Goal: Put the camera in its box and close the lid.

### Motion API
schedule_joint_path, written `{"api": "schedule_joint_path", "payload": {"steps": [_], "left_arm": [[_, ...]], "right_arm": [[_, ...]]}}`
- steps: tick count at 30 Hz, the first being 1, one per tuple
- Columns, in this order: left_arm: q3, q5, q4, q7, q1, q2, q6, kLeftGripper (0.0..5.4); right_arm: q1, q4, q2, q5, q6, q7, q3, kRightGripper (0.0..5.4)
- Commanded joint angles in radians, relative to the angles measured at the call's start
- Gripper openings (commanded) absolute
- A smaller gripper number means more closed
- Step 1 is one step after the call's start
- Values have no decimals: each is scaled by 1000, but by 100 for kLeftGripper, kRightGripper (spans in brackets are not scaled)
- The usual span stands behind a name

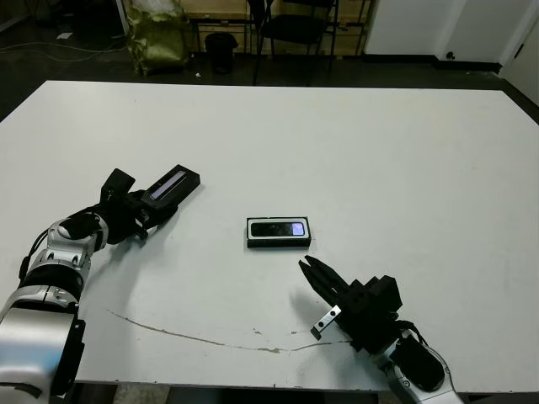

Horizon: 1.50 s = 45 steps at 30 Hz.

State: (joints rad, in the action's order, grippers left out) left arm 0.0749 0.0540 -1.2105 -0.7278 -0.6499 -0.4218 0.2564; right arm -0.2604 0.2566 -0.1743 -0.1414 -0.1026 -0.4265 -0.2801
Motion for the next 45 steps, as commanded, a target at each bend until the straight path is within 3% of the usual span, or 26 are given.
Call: {"api": "schedule_joint_path", "payload": {"steps": [1, 5, 9, 13, 15, 19, 24, 36, 45], "left_arm": [[2, -27, -28, -30, 114, 27, -50, 238], [-84, 83, 92, -145, 97, 14, -35, 237], [-92, 118, 333, -232, 80, -35, -82, 237], [-81, 174, 686, -301, 78, -72, -277, 237], [-49, 189, 850, -327, 66, -88, -383, 237], [3, 201, 1025, -350, 47, -105, -538, 237], [86, 209, 1057, -400, -2, -77, -636, 237], [226, 194, 989, -482, -48, 6, -666, 237], [267, 138, 802, -518, -83, 77, -534, 237]], "right_arm": [[-1, -13, -9, 8, 10, 2, 7, 0], [2, -8, -11, -10, 19, -11, 4, 0], [-6, 18, -10, -9, 52, -2, 2, 0], [3, -18, -6, 12, 14, -2, 2, 0], [-4, 8, -9, 16, 33, 7, 2, 0], [-13, 35, -5, 5, 43, 12, -1, 0], [-2, 22, -5, 21, 32, 15, -1, 0], [-3, -24, 20, 14, 6, 18, -1, 0], [4, -82, 28, 26, -16, 22, -3, 0]]}}
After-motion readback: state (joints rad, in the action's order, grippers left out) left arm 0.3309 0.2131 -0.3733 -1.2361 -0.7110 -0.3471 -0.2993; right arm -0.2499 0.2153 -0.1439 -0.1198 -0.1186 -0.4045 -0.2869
